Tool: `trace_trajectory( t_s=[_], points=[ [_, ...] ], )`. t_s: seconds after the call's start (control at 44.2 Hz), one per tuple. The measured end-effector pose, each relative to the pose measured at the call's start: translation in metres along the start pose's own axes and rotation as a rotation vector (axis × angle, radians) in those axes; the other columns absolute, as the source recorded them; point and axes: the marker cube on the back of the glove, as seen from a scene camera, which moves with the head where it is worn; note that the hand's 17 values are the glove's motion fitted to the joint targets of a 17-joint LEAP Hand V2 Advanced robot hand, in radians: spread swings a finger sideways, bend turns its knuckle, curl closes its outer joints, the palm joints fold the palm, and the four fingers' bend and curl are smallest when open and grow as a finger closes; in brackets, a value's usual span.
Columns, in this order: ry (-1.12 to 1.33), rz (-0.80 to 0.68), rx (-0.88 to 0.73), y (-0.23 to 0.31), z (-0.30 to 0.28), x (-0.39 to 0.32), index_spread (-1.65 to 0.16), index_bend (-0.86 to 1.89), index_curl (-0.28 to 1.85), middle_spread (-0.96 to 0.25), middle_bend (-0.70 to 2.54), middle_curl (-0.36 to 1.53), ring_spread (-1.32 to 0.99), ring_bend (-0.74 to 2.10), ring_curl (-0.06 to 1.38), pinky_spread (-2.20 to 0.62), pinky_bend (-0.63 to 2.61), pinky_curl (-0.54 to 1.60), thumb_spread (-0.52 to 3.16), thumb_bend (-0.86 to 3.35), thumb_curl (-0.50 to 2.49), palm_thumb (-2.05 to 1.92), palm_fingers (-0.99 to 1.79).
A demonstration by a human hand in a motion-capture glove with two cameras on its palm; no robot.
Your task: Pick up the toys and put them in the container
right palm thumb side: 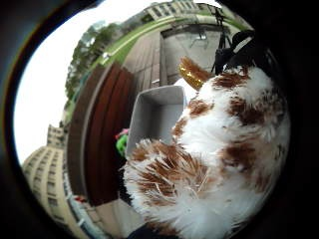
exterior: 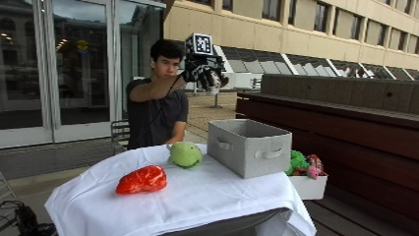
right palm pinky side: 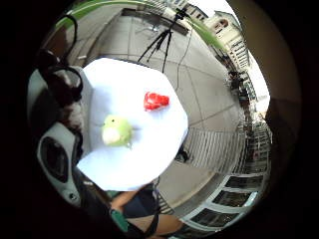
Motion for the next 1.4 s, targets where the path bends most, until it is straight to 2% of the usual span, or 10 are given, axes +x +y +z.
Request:
trace_trajectory(
  t_s=[0.294,0.542,0.678,0.723,0.746,0.768,0.814,0.881,1.108,1.401],
  points=[
    [0.001,-0.137,-0.056,0.003,0.021,-0.127,-0.4,0.14,0.54,-0.42,0.42,0.48,-0.47,0.96,0.49,-0.45,1.16,0.44,0.73,-0.01,0.76,0.72,0.91],
    [-0.011,-0.181,-0.062,0.016,0.052,-0.172,-0.4,0.14,0.53,-0.41,0.38,0.51,-0.47,0.96,0.49,-0.45,1.13,0.42,0.77,-0.01,0.78,0.71,0.91],
    [0.018,-0.196,-0.172,0.009,0.066,-0.165,-0.39,0.05,0.49,-0.38,0.33,0.51,-0.45,0.99,0.5,-0.45,1.17,0.42,0.93,-0.09,0.71,0.53,0.84],
    [0.025,-0.204,-0.208,0.009,0.069,-0.16,-0.39,-0.05,0.44,-0.31,0.24,0.49,-0.42,0.96,0.49,-0.44,1.25,0.45,0.95,-0.21,0.62,0.25,0.57],
    [0.025,-0.207,-0.215,0.008,0.07,-0.158,-0.38,-0.03,0.45,-0.29,0.23,0.5,-0.41,0.98,0.51,-0.43,1.29,0.47,0.96,-0.19,0.59,0.19,0.52],
    [0.023,-0.21,-0.215,0.008,0.07,-0.155,-0.37,-0.08,0.42,-0.24,0.15,0.48,-0.37,0.94,0.5,-0.4,1.36,0.48,0.92,-0.23,0.56,0.05,0.28],
    [0.015,-0.215,-0.201,0.009,0.068,-0.151,-0.35,-0.05,0.4,-0.17,0.13,0.47,-0.32,0.88,0.51,-0.36,1.45,0.51,0.89,-0.2,0.52,-0.09,0.03],
    [-0.004,-0.217,-0.168,0.009,0.064,-0.142,-0.34,-0.02,0.34,-0.11,0.15,0.45,-0.26,0.83,0.48,-0.31,1.51,0.51,0.87,-0.16,0.48,-0.14,-0.08],
    [0.033,-0.205,-0.1,0.013,0.041,-0.09,-0.3,0.03,0.22,0.01,0.19,0.42,-0.08,0.6,0.36,-0.13,1.53,0.46,0.82,-0.13,0.37,-0.16,-0.23],
    [0.064,-0.094,-0.083,0.02,0.038,0.001,-0.29,0.03,0.15,0.03,0.17,0.4,0.0,0.53,0.33,-0.03,1.48,0.41,0.81,-0.12,0.29,-0.14,-0.22]
  ],
)
